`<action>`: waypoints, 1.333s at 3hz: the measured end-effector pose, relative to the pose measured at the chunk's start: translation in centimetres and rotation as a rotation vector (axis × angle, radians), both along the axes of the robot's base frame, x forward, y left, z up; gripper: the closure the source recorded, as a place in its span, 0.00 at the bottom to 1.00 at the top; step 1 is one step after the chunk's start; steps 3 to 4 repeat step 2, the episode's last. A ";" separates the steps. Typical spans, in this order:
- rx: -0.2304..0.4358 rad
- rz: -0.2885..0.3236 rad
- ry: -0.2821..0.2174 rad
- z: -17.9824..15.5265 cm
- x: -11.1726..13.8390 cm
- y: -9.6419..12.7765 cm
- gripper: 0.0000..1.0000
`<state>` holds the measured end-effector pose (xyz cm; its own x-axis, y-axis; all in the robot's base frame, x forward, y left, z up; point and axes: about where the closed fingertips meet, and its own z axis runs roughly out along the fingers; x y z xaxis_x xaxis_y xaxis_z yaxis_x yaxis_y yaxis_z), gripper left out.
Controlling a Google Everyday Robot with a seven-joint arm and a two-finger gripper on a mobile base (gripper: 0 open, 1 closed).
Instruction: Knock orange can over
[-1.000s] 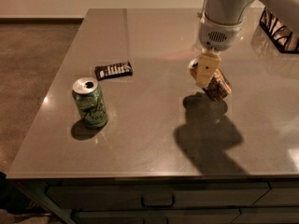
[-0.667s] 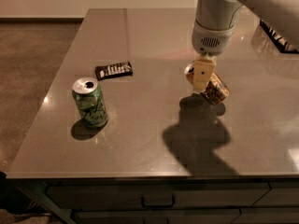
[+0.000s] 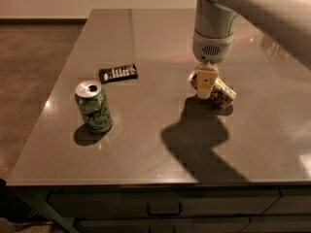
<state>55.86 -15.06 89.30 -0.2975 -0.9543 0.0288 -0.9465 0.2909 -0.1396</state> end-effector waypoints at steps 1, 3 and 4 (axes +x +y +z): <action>0.013 0.018 0.022 -0.8 0.1 0.4 0.00; 0.013 0.018 0.022 -0.8 0.1 0.4 0.00; 0.013 0.018 0.022 -0.8 0.1 0.4 0.00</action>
Offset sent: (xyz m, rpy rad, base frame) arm 0.0006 0.0033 -0.0061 0.0103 0.0173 0.0142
